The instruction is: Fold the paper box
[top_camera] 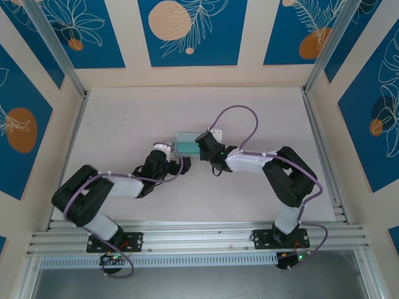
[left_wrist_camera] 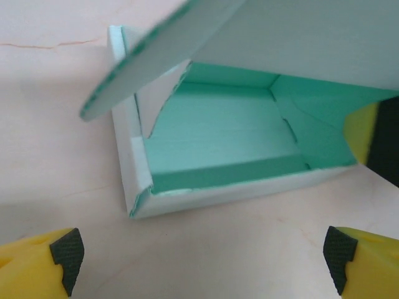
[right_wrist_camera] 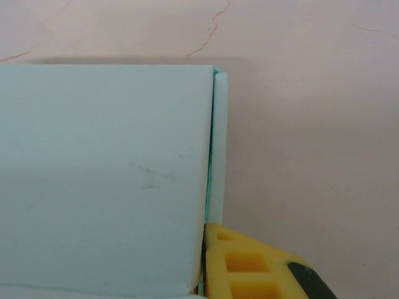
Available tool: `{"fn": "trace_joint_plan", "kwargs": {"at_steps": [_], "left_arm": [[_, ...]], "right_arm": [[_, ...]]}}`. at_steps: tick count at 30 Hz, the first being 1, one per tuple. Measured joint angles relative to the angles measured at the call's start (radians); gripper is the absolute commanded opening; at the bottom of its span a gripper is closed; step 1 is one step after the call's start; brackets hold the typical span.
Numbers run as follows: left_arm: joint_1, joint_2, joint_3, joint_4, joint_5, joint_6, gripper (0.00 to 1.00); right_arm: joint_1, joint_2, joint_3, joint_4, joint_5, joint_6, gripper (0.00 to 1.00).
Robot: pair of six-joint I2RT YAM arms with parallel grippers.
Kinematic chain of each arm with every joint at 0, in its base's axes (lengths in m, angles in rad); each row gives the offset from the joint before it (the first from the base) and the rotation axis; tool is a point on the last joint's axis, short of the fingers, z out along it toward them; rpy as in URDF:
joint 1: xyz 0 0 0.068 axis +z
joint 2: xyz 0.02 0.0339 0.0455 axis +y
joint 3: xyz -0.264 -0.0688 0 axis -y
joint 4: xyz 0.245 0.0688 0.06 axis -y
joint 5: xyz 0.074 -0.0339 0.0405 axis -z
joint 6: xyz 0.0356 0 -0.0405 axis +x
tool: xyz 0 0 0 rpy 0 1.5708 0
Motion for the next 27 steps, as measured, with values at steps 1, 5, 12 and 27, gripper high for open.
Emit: {"fn": "trace_joint_plan", "kwargs": {"at_steps": [1,5,12,27], "left_arm": [[0.000,-0.037,-0.006,-0.020,0.002,0.003,1.00],[0.000,-0.235,-0.034,-0.123,-0.005,0.005,1.00],[0.024,-0.538,-0.025,-0.369,-0.099,0.032,0.98],[0.207,-0.062,0.564,-0.591,0.077,0.258,0.91]], "right_arm": [[0.000,0.000,0.000,0.000,0.001,0.000,0.11],[0.004,0.000,0.000,0.000,0.002,0.000,0.11],[0.007,0.000,0.000,-0.003,0.006,-0.001,0.12],[0.022,0.002,0.013,-0.042,0.022,-0.012,0.13]]}}
